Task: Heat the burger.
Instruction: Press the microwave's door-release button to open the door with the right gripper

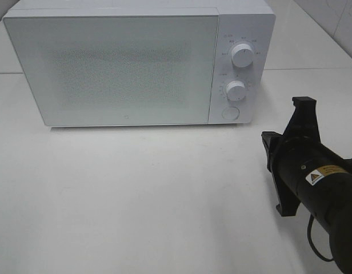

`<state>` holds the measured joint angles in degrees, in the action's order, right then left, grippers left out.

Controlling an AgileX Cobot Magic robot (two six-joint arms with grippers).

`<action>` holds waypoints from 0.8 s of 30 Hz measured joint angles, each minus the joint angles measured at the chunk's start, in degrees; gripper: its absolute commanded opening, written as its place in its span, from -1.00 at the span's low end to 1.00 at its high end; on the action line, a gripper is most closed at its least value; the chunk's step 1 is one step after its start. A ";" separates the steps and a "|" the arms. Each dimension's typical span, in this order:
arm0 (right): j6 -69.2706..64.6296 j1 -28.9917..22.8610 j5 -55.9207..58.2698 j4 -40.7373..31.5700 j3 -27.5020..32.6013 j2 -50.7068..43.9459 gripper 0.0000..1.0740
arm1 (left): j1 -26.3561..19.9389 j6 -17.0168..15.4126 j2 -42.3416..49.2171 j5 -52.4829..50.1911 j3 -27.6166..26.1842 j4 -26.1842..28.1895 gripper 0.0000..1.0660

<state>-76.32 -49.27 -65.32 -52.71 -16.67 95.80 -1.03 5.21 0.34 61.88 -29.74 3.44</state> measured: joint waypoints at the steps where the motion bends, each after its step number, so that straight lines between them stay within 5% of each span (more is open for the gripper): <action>1: -0.06 0.40 0.00 0.34 -0.52 0.69 -1.00 | 0.00 0.00 0.00 0.00 0.00 0.00 0.83; 24: -4.93 14.50 5.04 15.24 -15.87 16.73 -1.00 | 0.00 0.00 0.00 0.00 0.00 0.00 0.83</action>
<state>-81.25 -34.78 -60.28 -37.47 -32.54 112.53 -1.03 5.21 0.34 61.88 -29.74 3.44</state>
